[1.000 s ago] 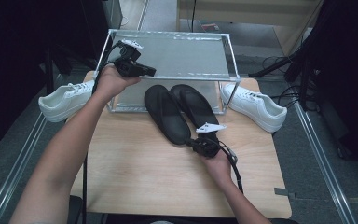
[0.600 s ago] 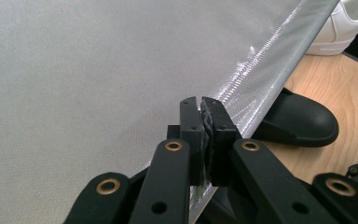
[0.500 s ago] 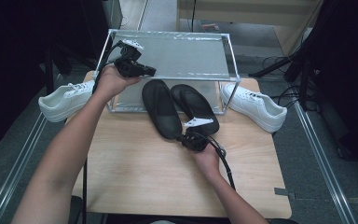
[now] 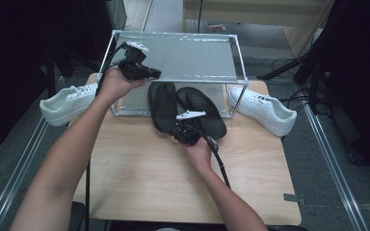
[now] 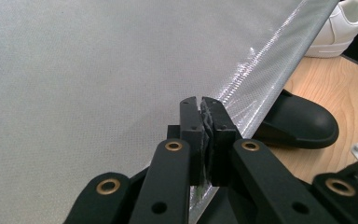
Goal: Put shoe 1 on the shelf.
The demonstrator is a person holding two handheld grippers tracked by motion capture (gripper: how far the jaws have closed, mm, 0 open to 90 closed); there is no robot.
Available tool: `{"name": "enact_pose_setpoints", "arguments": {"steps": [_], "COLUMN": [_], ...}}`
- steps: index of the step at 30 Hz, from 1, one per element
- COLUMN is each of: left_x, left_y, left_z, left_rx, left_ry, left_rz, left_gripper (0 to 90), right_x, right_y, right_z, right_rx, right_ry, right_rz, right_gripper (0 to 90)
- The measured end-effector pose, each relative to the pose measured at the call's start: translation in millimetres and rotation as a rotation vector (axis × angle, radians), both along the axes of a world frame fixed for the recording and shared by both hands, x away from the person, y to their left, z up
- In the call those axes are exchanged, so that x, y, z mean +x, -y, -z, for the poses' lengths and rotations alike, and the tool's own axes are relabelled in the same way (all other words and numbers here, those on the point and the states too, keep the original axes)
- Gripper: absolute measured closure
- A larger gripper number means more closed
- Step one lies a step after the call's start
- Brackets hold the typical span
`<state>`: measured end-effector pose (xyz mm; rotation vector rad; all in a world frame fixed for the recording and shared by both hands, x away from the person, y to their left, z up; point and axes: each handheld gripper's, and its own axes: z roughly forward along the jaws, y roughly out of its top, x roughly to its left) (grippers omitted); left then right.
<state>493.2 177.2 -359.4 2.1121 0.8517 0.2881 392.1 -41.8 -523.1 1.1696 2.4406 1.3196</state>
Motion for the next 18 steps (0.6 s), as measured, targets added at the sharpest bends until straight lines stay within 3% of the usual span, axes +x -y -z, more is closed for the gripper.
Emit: {"name": "enact_pose_setpoints", "arguments": {"steps": [6,14,18], "left_x": [0.9,1.0,0.7], "left_y": [0.1,-0.5,0.1], "left_z": [0.1,0.1,-0.2], "left_rx": [-0.003,-0.004,0.001], "left_ry": [-0.007,-0.009,-0.009], "left_rz": [-0.005,-0.002,-0.003], "left_gripper": [88.1,88.1,88.0], "right_x": [16.2,39.6,45.1], "right_y": [-12.2,-26.6,-34.9], "right_z": [-1.7,-0.9,0.4], "right_rx": [-0.017,0.010,0.009], "right_ry": [0.016,-0.012,0.000], "right_rz": [0.012,0.045,0.050], "right_gripper": [90.0,90.0,90.0]}}
